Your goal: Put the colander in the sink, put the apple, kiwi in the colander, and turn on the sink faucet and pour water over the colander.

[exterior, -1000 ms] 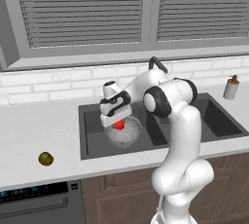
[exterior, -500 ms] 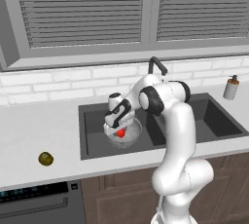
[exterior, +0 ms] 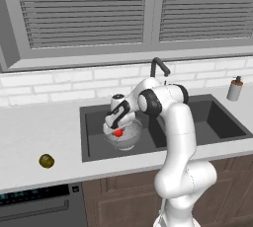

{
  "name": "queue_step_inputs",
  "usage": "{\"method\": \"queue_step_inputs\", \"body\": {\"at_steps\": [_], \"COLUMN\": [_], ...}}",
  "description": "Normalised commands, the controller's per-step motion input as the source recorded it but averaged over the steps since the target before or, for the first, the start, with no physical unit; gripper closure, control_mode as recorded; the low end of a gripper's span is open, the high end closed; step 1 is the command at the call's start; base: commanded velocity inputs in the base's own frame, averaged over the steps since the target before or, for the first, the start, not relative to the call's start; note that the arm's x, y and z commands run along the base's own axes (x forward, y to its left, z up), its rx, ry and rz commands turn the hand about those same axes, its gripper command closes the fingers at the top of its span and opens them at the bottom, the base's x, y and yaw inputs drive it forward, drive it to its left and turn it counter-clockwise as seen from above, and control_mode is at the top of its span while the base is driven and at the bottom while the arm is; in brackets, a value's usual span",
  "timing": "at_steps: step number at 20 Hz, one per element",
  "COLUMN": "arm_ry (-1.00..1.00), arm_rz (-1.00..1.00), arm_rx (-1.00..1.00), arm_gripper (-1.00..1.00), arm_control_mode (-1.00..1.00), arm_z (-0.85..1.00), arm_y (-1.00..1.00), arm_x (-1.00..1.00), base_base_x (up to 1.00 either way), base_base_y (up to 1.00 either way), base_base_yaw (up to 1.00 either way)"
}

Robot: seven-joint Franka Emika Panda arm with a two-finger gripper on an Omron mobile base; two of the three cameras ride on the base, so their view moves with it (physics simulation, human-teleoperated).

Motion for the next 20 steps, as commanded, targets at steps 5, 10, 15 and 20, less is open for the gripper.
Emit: {"method": "queue_step_inputs", "body": {"at_steps": [5, 10, 15, 20], "arm_ry": [0.0, 0.0, 0.07, 0.11], "arm_rz": [0.0, 0.0, 0.0, 0.0], "arm_rx": [0.02, 0.0, -0.02, -0.02], "arm_gripper": [-1.0, -1.0, -1.0, -1.0], "arm_control_mode": [-1.0, -1.0, -1.0, -1.0], "arm_z": [-0.01, -0.01, 0.14, 0.41], "arm_y": [-0.17, -0.16, -0.38, -0.32], "arm_x": [0.0, 0.0, 0.0, 0.0], "base_base_x": [0.0, 0.0, 0.0, 0.0], "base_base_y": [0.0, 0.0, 0.0, 0.0], "base_base_yaw": [0.0, 0.0, 0.0, 0.0]}}
